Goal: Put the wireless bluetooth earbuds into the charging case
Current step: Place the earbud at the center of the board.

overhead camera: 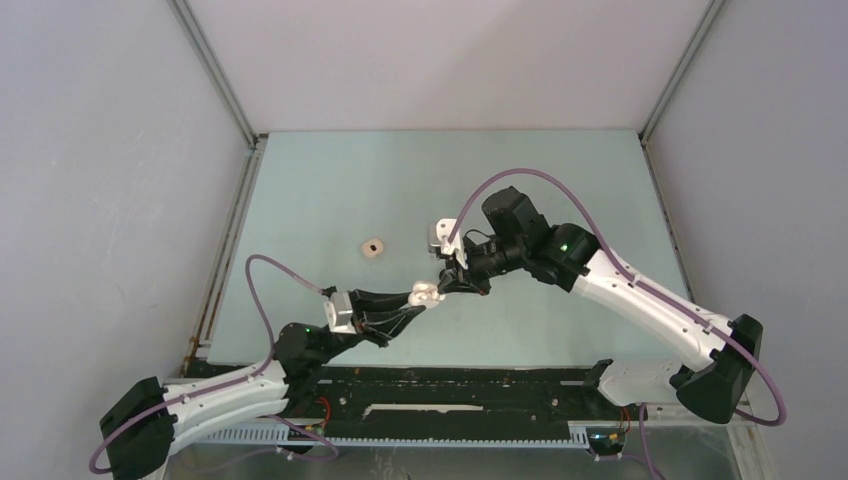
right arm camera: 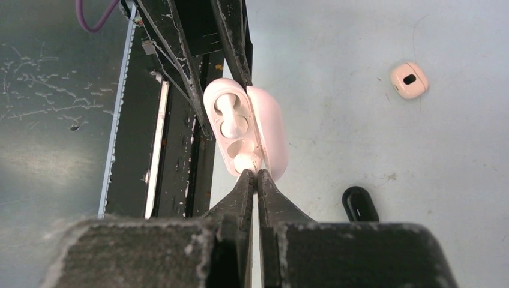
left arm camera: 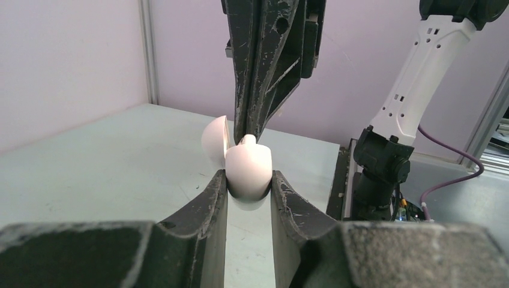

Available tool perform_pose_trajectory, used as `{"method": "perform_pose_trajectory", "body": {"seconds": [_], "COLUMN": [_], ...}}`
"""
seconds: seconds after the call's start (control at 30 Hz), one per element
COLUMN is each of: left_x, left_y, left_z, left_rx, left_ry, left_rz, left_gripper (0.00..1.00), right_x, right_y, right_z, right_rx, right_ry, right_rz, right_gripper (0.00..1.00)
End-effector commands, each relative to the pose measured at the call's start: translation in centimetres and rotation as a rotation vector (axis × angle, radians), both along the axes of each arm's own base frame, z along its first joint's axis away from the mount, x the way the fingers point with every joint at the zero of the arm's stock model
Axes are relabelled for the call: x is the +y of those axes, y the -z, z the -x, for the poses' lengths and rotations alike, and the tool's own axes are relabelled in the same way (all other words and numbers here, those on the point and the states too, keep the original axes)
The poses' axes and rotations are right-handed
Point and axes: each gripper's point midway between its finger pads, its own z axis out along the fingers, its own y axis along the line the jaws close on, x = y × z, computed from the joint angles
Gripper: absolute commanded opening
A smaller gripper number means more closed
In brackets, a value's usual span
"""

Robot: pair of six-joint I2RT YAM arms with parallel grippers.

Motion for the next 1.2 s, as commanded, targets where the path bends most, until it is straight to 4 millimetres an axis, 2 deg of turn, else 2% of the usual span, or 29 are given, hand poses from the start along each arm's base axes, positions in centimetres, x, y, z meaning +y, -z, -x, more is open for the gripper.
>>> {"method": "perform_pose_trajectory", "body": {"seconds": [0.0, 0.2, 0.53, 0.83, 1.07, 1.17], "left_x": [1.1, 1.0, 2.0, 2.0, 2.2, 2.1], "left_y": [6.7, 6.7, 5.0, 4.6, 4.6, 5.0], "left_z": [1.5, 1.4, 1.1, 1.1, 0.5, 0.3], "left_rx": [0.070, 0.074, 0.099, 0.111, 0.121, 0.123], "left_ry": [0.039, 0.042, 0.021, 0.024, -0.010, -0.014], "left_rz": [-0.087, -0.089, 0.021, 0.043, 0.050, 0.034], "left_gripper": [0.00, 0.00, 0.00, 0.00, 0.00, 0.00], "right_x": [0.7, 0.5, 0.7, 0.7, 0.0, -1.0], "right_y": [-2.2, -2.8, -2.9, -3.0, -3.9, -4.7], "right_z": [0.0, -0.2, 0.1, 0.0, 0.0, -0.4], "right_rx": [-0.027, -0.023, 0.004, -0.002, 0.001, 0.006], "right_ry": [-0.018, -0.006, -0.022, -0.016, -0.001, 0.014], "right_rz": [-0.089, -0.109, -0.121, -0.124, -0.143, -0.164], "right_gripper": [0.00, 0.00, 0.00, 0.00, 0.00, 0.00]}}
